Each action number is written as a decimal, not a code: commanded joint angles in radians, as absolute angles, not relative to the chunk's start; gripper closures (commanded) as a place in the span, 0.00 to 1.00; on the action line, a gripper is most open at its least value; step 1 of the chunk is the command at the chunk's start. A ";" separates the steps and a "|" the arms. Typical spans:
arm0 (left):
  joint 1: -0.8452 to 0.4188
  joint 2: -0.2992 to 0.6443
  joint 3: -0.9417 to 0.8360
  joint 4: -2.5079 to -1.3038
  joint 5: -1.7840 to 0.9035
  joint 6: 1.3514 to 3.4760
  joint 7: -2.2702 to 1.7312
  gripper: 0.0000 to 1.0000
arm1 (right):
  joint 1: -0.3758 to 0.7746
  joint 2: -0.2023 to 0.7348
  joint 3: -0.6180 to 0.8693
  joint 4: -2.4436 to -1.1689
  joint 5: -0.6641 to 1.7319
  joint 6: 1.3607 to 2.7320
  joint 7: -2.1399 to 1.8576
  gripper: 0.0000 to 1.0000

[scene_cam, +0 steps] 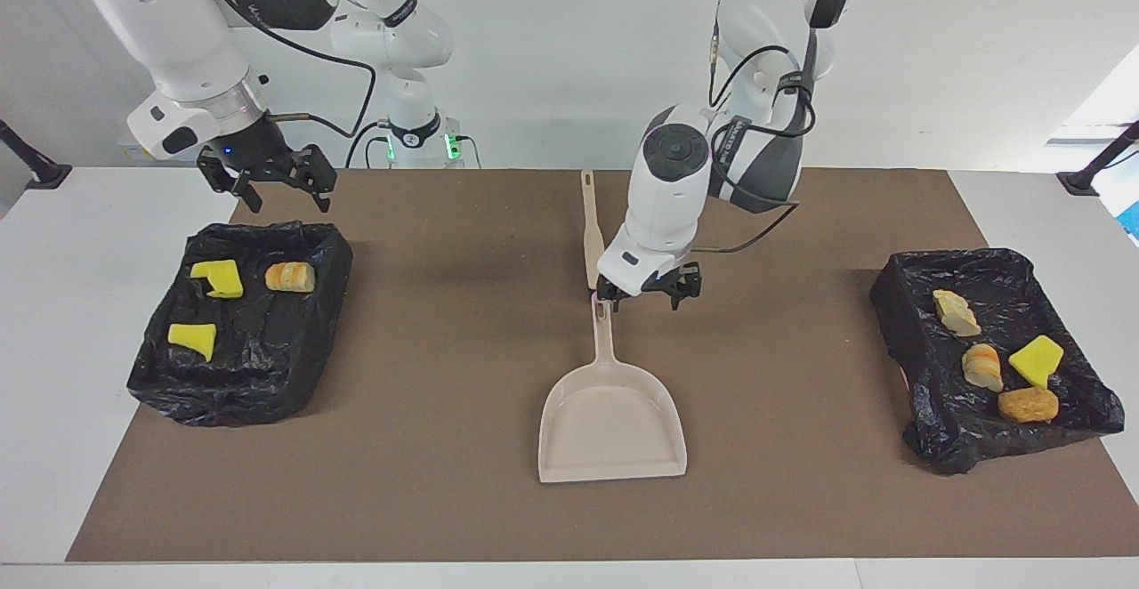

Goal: Sweep and dump trash in bin

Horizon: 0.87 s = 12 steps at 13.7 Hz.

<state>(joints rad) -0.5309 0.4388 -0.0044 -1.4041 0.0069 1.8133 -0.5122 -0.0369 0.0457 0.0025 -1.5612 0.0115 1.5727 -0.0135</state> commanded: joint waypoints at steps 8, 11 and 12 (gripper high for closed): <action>-0.299 0.049 -0.006 -1.669 0.018 1.709 -0.088 0.00 | -0.045 0.028 0.008 -1.577 0.021 1.566 -0.002 0.00; -0.227 -0.003 -0.006 -1.658 0.017 1.654 -0.068 0.00 | -0.044 0.028 0.008 -1.577 0.021 1.566 -0.002 0.00; -0.210 -0.012 -0.005 -1.654 0.015 1.652 -0.058 0.00 | -0.044 0.028 0.008 -1.577 0.021 1.566 -0.002 0.00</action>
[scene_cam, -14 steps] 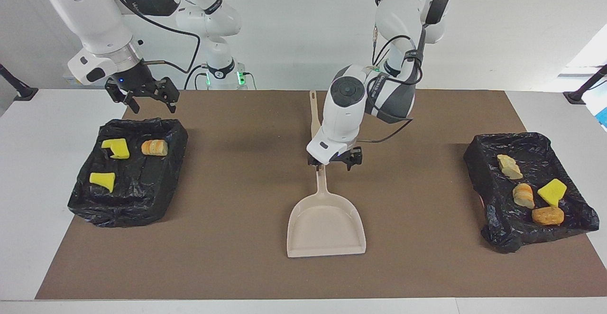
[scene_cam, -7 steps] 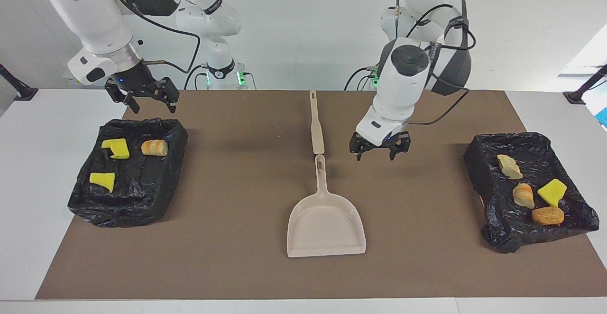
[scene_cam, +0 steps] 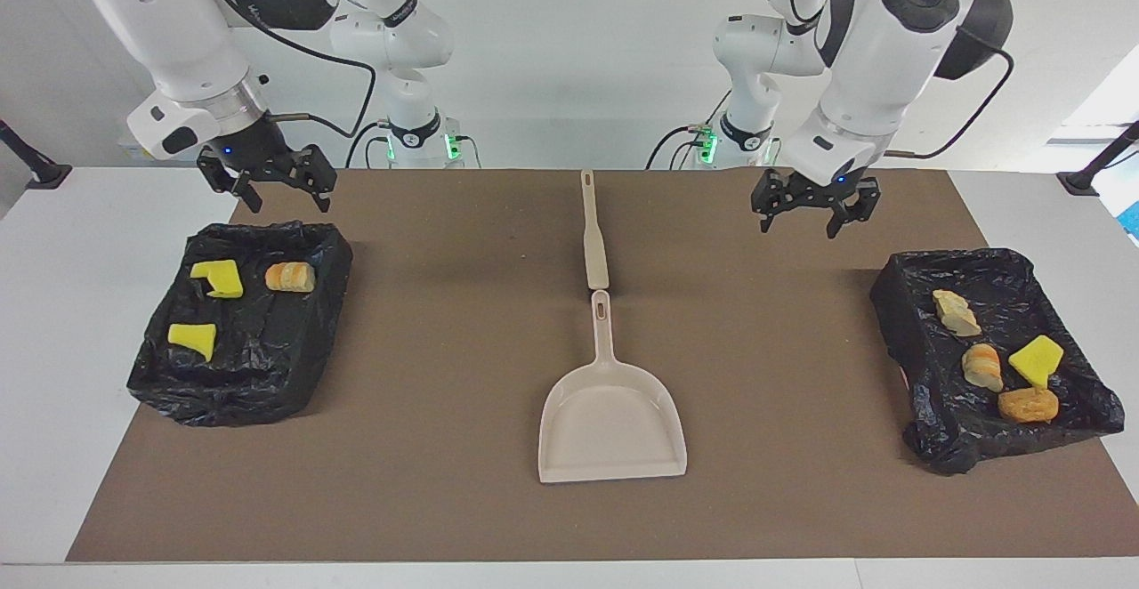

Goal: Sweep and dump trash in bin

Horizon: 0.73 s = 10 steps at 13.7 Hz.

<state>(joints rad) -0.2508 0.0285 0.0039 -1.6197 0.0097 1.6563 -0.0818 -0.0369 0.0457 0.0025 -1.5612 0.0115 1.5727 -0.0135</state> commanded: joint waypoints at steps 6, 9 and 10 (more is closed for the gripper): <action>-0.109 -0.072 0.003 -1.637 0.012 1.592 0.087 0.00 | -0.044 0.028 0.008 -1.577 0.021 1.566 -0.002 0.00; -0.094 -0.080 0.006 -1.643 0.005 1.585 0.109 0.00 | -0.044 0.028 0.008 -1.577 0.021 1.566 -0.002 0.00; -0.094 -0.081 0.008 -1.646 0.006 1.582 0.107 0.00 | -0.044 0.028 0.008 -1.577 0.021 1.566 -0.002 0.00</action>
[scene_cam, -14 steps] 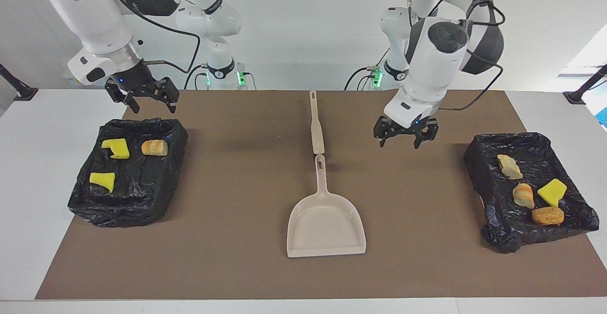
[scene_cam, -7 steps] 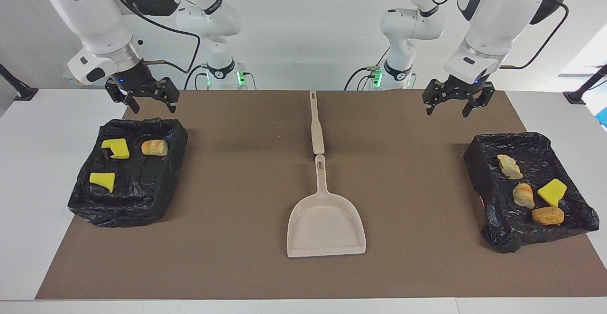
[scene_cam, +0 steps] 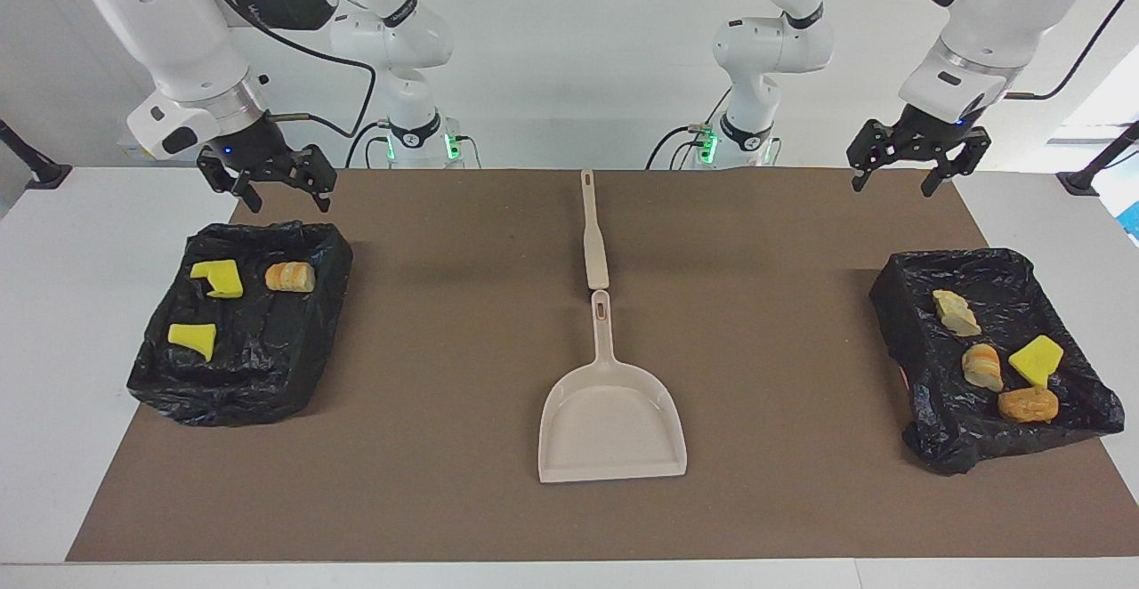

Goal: Sweep and dump trash in bin

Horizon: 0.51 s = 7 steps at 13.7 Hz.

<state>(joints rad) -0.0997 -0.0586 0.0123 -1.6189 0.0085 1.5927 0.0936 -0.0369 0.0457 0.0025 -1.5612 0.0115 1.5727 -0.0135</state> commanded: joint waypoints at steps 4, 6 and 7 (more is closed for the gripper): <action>-0.092 -0.086 0.011 -1.647 0.006 1.588 0.098 0.00 | -0.044 0.028 0.008 -1.577 0.021 1.566 -0.002 0.00; -0.092 -0.086 0.012 -1.647 0.006 1.591 0.098 0.00 | -0.046 0.028 0.008 -1.577 0.021 1.566 -0.002 0.00; -0.092 -0.084 0.012 -1.647 0.006 1.591 0.098 0.00 | -0.045 0.028 0.008 -1.577 0.021 1.566 -0.002 0.00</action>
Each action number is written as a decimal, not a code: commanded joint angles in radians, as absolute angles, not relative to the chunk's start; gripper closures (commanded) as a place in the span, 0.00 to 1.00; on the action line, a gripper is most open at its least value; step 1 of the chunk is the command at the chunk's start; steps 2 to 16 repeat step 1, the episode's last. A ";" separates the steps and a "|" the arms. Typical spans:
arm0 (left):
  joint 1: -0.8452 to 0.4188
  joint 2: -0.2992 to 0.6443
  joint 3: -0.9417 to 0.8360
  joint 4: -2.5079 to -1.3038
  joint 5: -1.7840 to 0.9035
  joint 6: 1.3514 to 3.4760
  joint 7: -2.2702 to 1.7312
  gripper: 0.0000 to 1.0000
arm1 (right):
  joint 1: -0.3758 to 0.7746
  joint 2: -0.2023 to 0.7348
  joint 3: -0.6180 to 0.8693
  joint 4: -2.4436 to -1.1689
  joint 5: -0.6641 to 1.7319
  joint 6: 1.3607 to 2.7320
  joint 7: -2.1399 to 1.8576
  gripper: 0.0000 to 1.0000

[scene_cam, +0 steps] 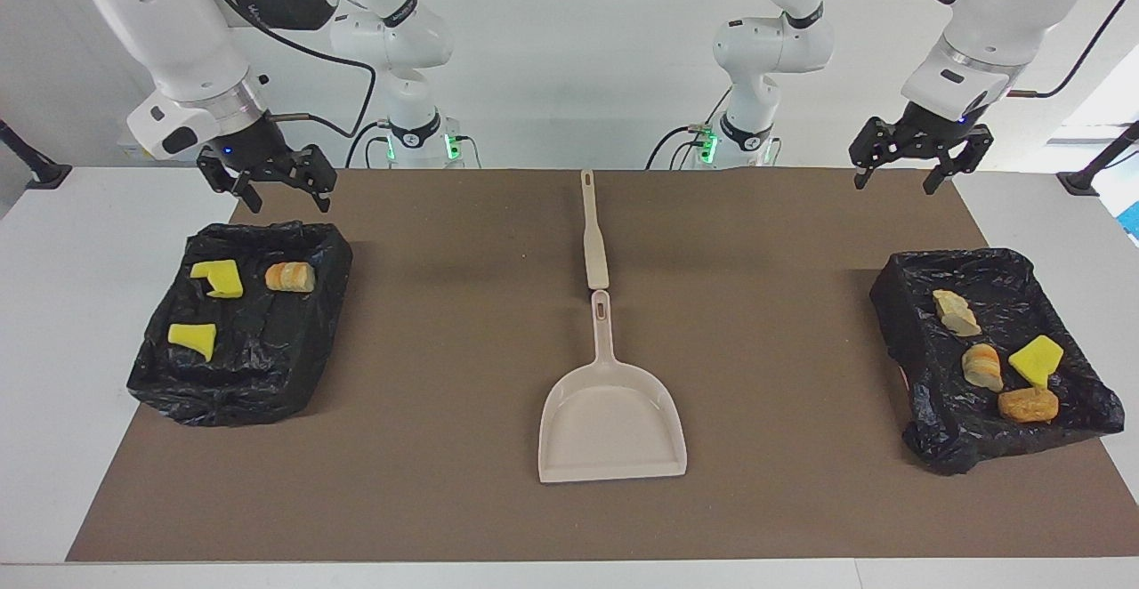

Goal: Sweep and dump trash in bin

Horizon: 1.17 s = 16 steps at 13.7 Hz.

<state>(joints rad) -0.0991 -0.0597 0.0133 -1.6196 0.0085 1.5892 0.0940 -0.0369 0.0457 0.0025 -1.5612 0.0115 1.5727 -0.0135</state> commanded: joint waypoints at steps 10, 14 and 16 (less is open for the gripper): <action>-0.091 -0.084 0.012 -1.647 0.006 1.589 0.107 0.00 | -0.044 0.028 0.008 -1.577 0.021 1.566 -0.002 0.00; -0.091 -0.084 0.012 -1.647 0.006 1.589 0.107 0.00 | -0.044 0.028 0.008 -1.577 0.021 1.566 -0.002 0.00; -0.091 -0.084 0.012 -1.647 0.006 1.589 0.107 0.00 | -0.044 0.028 0.008 -1.577 0.021 1.566 -0.002 0.00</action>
